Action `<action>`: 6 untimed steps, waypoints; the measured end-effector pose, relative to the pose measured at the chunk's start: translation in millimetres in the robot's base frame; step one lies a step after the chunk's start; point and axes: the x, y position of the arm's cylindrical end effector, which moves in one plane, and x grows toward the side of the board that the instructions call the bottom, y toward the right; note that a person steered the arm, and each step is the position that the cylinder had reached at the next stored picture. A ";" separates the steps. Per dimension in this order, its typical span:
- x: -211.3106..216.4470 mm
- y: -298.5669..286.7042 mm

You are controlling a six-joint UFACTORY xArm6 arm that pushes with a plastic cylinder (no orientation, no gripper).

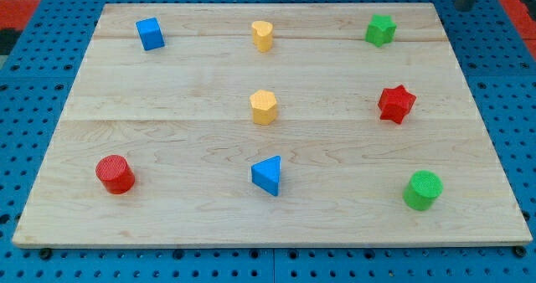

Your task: Slide the red star closer to the yellow hexagon

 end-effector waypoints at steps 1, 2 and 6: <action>0.0 2.1; -5.7 -16.8; 53.1 -24.4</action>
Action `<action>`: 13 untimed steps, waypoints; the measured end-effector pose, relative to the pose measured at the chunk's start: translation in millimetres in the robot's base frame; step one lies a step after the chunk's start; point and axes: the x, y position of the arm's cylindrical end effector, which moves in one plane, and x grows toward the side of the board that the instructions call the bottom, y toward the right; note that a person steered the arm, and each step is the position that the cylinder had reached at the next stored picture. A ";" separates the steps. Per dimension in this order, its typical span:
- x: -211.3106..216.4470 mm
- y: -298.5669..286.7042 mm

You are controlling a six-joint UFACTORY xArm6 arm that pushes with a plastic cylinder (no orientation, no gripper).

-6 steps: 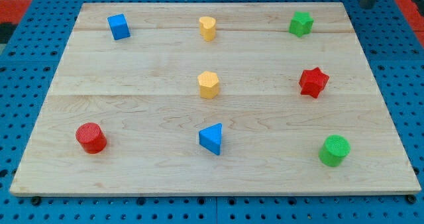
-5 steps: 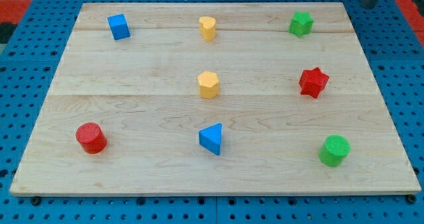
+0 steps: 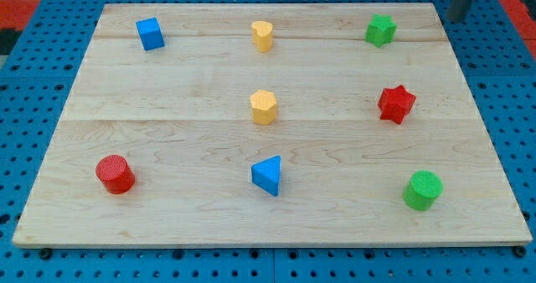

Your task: Slide the red star closer to the yellow hexagon

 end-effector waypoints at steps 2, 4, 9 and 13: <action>102.2 4.1; 163.0 5.1; 205.4 -61.3; 174.5 -89.0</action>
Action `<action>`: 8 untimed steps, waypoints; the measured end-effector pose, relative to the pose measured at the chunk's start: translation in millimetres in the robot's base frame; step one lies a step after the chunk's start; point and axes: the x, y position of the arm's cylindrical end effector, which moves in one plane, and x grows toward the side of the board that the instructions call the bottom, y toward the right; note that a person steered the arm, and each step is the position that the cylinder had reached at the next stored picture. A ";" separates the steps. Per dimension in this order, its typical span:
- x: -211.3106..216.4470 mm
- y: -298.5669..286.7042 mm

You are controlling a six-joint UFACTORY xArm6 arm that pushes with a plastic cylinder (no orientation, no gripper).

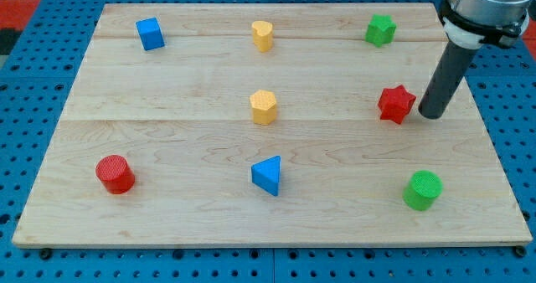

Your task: Slide the red star closer to the yellow hexagon

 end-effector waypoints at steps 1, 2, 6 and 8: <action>-3.0 -39.5; -10.1 -88.3; -40.7 -173.9; 37.4 -165.1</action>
